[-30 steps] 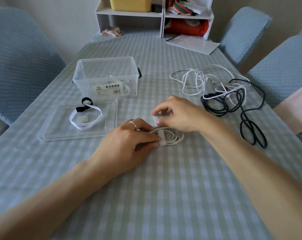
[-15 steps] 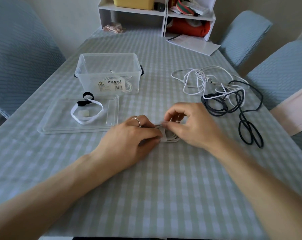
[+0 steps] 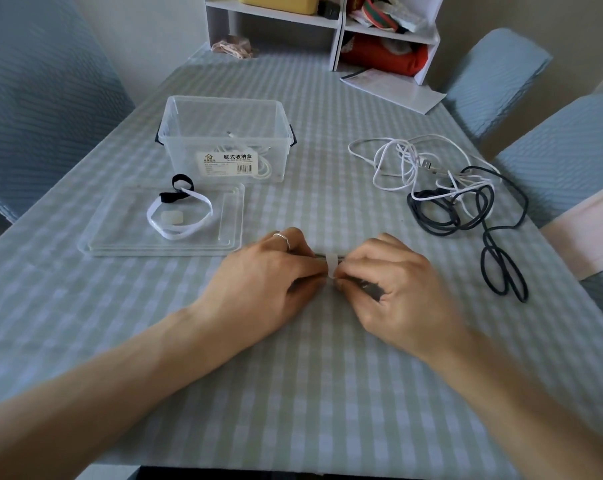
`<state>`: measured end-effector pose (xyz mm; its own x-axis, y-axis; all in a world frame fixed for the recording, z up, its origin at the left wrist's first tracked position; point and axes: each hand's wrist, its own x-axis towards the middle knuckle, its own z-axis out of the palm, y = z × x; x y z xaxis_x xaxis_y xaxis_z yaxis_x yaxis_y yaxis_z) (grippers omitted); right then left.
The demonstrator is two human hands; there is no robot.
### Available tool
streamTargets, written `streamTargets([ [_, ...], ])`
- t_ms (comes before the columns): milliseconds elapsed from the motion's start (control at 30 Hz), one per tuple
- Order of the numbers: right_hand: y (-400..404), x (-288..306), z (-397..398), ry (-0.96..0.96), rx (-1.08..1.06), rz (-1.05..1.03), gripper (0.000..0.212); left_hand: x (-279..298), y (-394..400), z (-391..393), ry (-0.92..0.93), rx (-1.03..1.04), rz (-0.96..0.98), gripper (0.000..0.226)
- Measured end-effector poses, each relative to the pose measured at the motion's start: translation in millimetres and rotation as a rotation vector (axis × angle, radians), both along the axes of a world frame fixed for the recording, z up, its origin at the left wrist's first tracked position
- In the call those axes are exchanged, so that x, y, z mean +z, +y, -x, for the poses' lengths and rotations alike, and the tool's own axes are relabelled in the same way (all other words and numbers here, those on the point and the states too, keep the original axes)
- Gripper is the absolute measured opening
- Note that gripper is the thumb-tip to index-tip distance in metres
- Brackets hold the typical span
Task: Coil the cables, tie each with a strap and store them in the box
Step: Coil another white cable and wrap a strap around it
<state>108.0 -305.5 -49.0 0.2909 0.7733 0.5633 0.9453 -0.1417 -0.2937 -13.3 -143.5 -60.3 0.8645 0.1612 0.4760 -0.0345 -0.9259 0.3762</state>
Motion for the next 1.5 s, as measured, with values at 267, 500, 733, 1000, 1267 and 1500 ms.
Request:
streamTargets([
  [267, -1.7, -1.3, 10.5, -0.230, -0.053, 0.039, 0.014, -2.2, -0.3, -0.9, 0.009, 0.014, 0.081, 0.026],
  [500, -14.3, -1.8, 20.0, -0.281, -0.076, 0.171, 0.022, 0.1, -3.1, -1.2, 0.006, 0.008, 0.116, 0.028],
  [733, -11.6, -3.6, 15.2, 0.333, -0.134, 0.057, 0.016, 0.2, -3.1, 0.0, 0.007, -0.006, 0.149, 0.020],
  [1000, 1.1, 12.7, 12.4, 0.511, -0.255, 0.124, 0.007, 3.9, -3.5, 2.3, 0.007, -0.012, 0.179, 0.018],
  [1267, 2.0, -0.3, 21.1, 0.141, -0.197, 0.144, 0.013, 1.8, -1.3, 1.6, 0.024, -0.038, 0.181, 0.021],
  [1500, 3.2, 13.4, 14.0, 0.551, -0.323, 0.053, 0.026, 0.7, -3.6, 1.3, -0.114, -0.093, 0.070, 0.021],
])
